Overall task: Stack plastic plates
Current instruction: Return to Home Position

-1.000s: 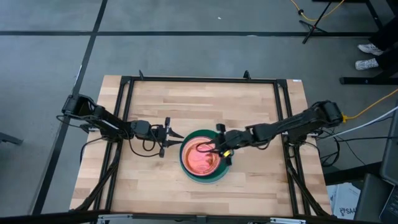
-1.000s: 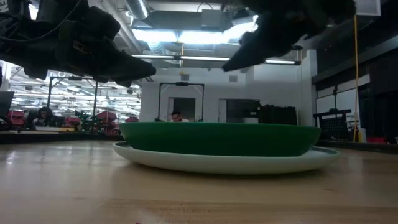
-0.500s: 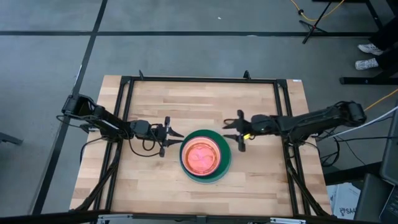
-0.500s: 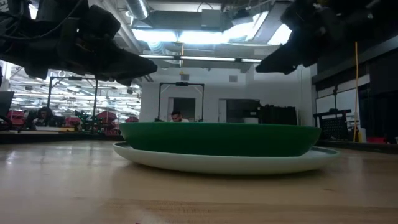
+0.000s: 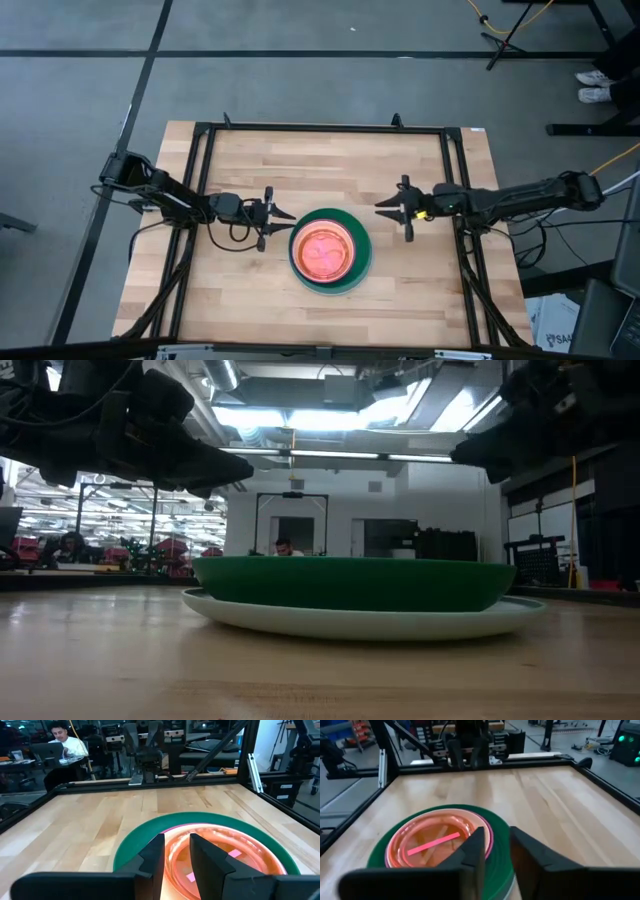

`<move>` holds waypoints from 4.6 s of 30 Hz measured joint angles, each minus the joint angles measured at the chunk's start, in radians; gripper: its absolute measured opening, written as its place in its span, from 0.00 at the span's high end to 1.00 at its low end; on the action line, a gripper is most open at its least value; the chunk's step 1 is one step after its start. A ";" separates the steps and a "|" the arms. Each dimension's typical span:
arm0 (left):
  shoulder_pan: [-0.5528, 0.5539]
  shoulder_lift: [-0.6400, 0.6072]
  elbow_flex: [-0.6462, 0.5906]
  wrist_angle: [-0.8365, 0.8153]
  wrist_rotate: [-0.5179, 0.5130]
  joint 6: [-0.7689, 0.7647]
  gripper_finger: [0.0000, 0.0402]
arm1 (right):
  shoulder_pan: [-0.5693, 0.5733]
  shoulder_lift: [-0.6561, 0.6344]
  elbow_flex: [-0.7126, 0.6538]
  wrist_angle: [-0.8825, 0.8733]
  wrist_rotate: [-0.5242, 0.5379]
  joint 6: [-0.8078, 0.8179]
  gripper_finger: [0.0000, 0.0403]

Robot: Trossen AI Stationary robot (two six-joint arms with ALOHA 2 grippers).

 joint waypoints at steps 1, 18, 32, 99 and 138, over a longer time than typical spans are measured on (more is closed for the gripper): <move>0.000 0.000 0.000 0.000 0.000 0.000 0.79 | 0.000 -0.020 -0.012 0.002 0.003 0.001 0.84; 0.122 -0.221 -0.001 -0.230 0.246 -0.080 0.99 | 0.000 -0.318 -0.189 -0.007 0.045 0.064 0.98; 0.154 -0.677 -0.001 -0.731 0.111 -0.109 1.00 | 0.000 -0.399 -0.195 -0.058 0.055 0.044 0.99; 0.030 -1.425 -0.177 -1.153 -0.110 -0.099 0.99 | 0.001 -0.796 -0.255 -0.330 -0.027 0.069 0.99; 0.030 -1.425 -0.177 -1.153 -0.109 -0.099 0.99 | 0.001 -0.796 -0.256 -0.332 -0.027 0.070 0.99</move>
